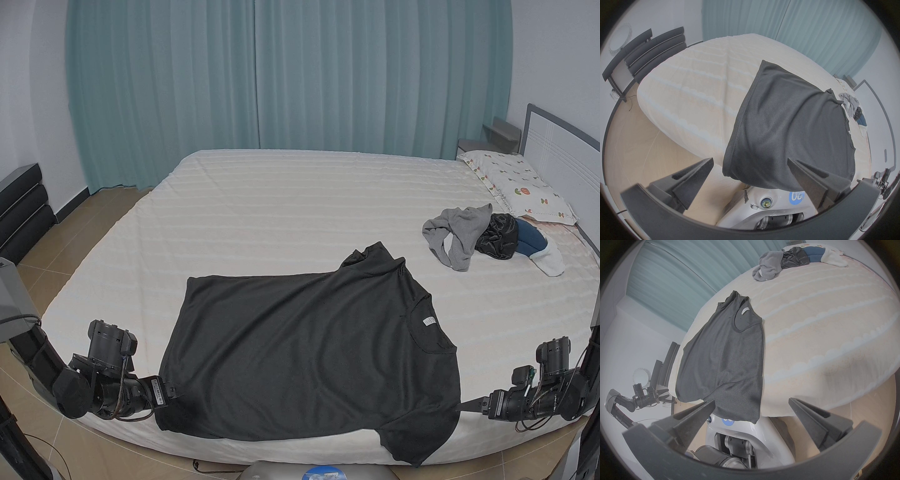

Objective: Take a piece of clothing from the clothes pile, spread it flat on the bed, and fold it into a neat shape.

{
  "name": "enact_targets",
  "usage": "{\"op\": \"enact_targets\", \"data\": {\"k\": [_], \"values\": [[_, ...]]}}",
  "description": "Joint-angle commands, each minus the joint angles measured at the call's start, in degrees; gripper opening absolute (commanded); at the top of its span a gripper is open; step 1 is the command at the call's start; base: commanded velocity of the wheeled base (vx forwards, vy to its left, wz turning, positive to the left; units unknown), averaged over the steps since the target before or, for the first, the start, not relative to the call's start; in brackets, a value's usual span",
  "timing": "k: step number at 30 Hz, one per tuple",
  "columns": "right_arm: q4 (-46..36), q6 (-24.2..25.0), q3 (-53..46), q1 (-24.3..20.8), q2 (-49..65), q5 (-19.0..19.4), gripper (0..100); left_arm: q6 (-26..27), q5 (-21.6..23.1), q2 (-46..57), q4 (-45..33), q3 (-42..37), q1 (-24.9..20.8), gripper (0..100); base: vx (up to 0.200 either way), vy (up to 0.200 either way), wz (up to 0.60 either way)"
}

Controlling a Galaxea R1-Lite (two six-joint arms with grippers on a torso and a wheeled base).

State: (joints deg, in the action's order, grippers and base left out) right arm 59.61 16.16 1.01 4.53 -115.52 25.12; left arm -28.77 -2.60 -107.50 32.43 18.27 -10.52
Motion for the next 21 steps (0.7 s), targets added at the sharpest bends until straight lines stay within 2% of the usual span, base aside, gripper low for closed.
{"op": "enact_targets", "data": {"k": [1, 4, 16, 21], "values": [[0.5, 0.2, -0.2, 0.4, 0.7, 0.0, 100, -0.1, 0.0, 0.1, 0.1, 0.1, 0.5, 100, 0.0, 0.2, 0.0], [1.0, 0.4, -0.2, 0.8, 0.9, 0.2, 100, -0.1, 0.1, 0.2, 0.2, 0.0, 0.6, 100, 0.0, 0.2, 0.0], [3.9, 2.0, -0.2, 0.9, 0.8, 0.2, 100, -0.5, 0.1, 0.1, 0.0, 0.8, 0.6, 100, 0.0, 0.0, 0.0], [6.4, 3.5, -0.2, 0.9, 0.9, 0.0, 100, -0.6, 0.1, 0.3, 0.0, 1.0, 0.6, 100, 0.2, 0.0, 0.0]]}}
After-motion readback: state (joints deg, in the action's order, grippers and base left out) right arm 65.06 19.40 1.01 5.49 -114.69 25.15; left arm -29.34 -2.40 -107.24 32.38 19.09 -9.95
